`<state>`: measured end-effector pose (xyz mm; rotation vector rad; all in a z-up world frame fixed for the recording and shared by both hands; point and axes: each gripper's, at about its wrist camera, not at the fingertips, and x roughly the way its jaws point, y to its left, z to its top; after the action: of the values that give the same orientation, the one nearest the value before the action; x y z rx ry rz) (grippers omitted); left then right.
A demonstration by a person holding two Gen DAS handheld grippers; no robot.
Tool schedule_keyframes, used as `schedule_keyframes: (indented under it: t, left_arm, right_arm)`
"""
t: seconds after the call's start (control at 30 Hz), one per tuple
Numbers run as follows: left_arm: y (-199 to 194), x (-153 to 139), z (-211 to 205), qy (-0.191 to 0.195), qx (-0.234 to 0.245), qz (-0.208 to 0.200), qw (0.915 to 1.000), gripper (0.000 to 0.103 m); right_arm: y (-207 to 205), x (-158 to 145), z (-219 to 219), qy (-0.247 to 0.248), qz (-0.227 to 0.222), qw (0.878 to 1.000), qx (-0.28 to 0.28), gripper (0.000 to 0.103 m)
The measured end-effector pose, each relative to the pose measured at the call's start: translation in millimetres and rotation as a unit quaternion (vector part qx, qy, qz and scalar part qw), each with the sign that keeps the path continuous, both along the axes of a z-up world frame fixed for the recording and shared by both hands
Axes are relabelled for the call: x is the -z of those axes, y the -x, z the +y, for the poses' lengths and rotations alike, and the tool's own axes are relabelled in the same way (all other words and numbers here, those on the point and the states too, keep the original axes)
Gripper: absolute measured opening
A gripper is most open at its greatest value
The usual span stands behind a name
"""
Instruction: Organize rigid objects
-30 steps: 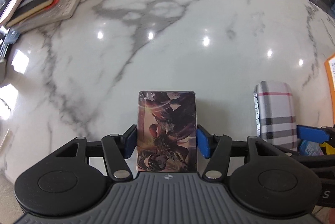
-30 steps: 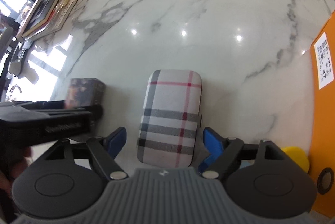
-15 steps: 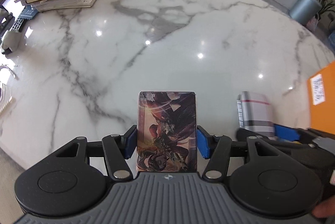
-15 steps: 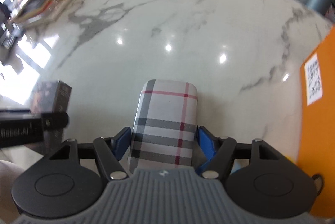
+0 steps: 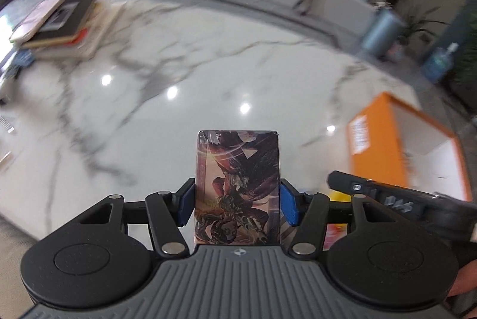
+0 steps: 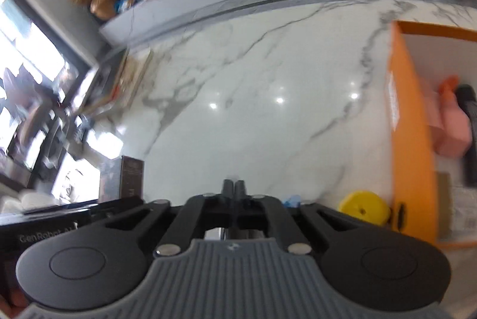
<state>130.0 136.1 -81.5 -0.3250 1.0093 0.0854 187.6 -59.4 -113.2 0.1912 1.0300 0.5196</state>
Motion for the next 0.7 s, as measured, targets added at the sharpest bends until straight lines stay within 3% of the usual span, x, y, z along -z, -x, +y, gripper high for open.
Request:
schedule_keyframes:
  t: [0.1, 0.2, 0.4, 0.53, 0.7]
  left_arm:
    - [-9, -1, -25, -0.013, 0.021, -0.003, 0.9997, 0.065]
    - [-4, 6, -35, -0.022, 0.030, 0.009, 0.9993, 0.065]
    - [15, 37, -37, -0.042, 0.037, 0.064, 0.9964, 0.065]
    - [14, 57, -33, -0.051, 0.035, 0.094, 0.9937, 0.065]
    - [1, 82, -34, -0.076, 0.039, 0.142, 0.9862, 0.065]
  right_arm:
    - [7, -6, -16, 0.032, -0.037, 0.999, 0.006, 0.000]
    - [13, 6, -37, 0.010, -0.003, 1.000, -0.003, 0.000]
    - [40, 34, -44, 0.019, 0.026, 0.998, -0.057, 0.007]
    - [46, 56, -29, 0.026, 0.039, 0.995, -0.089, 0.044]
    - [47, 79, -16, 0.028, 0.044, 0.992, -0.111, 0.043]
